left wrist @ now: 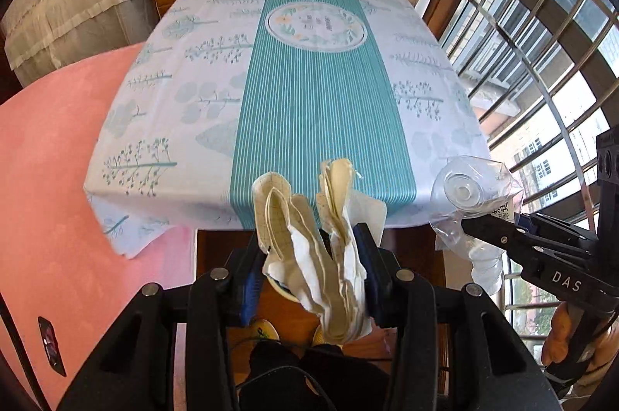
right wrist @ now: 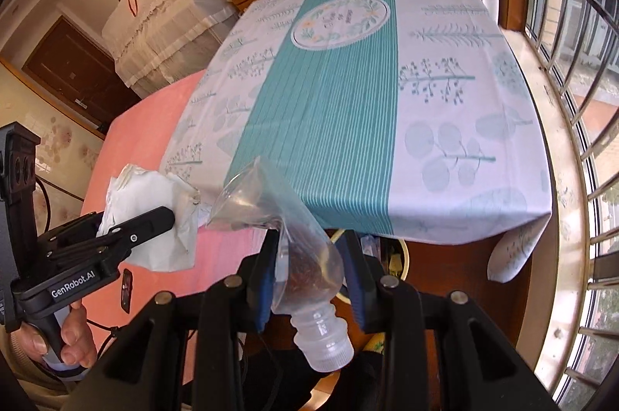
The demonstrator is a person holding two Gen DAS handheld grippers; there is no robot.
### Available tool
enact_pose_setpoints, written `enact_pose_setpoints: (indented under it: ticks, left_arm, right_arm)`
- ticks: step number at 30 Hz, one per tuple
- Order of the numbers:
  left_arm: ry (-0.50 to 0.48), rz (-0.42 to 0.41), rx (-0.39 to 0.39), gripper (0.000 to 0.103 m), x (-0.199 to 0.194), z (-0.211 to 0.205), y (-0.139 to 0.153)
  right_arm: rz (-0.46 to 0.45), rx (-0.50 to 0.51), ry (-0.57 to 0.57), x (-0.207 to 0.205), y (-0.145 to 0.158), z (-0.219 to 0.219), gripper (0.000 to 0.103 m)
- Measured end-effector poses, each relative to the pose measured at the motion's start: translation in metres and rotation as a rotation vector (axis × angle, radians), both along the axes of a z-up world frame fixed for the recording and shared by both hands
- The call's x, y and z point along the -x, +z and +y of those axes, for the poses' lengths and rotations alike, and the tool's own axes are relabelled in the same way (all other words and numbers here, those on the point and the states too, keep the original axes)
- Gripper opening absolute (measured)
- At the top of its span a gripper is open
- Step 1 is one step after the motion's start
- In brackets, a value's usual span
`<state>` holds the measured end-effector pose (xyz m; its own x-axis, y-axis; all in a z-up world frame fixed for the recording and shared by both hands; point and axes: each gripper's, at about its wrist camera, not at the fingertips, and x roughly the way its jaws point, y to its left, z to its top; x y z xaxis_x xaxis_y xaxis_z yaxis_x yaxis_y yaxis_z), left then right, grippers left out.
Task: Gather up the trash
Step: 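Carry the tissue and plastic bottle down toward the bin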
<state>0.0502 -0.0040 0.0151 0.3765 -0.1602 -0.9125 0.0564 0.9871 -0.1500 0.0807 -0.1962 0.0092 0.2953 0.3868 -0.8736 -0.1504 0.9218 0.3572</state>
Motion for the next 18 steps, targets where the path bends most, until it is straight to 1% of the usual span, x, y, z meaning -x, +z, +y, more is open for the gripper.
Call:
enact_pose_setpoints:
  ticks: [2, 4, 6, 10, 11, 13, 15, 18]
  left_arm:
    - [-0.008, 0.033, -0.001, 0.041, 0.004, 0.002, -0.014]
    - [-0.017, 0.076, -0.001, 0.041, 0.009, 0.003, -0.035]
    - [-0.025, 0.117, 0.002, 0.041, 0.012, 0.005, -0.059]
    - [-0.040, 0.209, 0.018, 0.041, 0.018, 0.008, -0.125]
    - [-0.042, 0.223, 0.025, 0.041, 0.020, 0.009, -0.137]
    - [-0.047, 0.248, 0.036, 0.041, 0.021, 0.013, -0.168]
    - [-0.056, 0.274, 0.045, 0.041, 0.021, 0.016, -0.201]
    - [-0.065, 0.292, 0.049, 0.042, 0.014, 0.020, -0.244]
  right_arm:
    - [0.030, 0.015, -0.005, 0.008, -0.013, 0.005, 0.032]
    - [0.058, 0.043, -0.014, 0.016, -0.030, 0.010, 0.032]
    - [0.099, 0.070, -0.027, 0.024, -0.055, 0.015, 0.032]
    - [0.204, 0.088, -0.086, 0.032, -0.119, 0.022, 0.032]
    - [0.232, 0.092, -0.114, 0.034, -0.139, 0.023, 0.032]
    - [0.272, 0.082, -0.166, 0.035, -0.170, 0.022, 0.032]
    - [0.299, 0.078, -0.228, 0.034, -0.201, 0.020, 0.032]
    - [0.320, 0.062, -0.301, 0.031, -0.245, 0.016, 0.032]
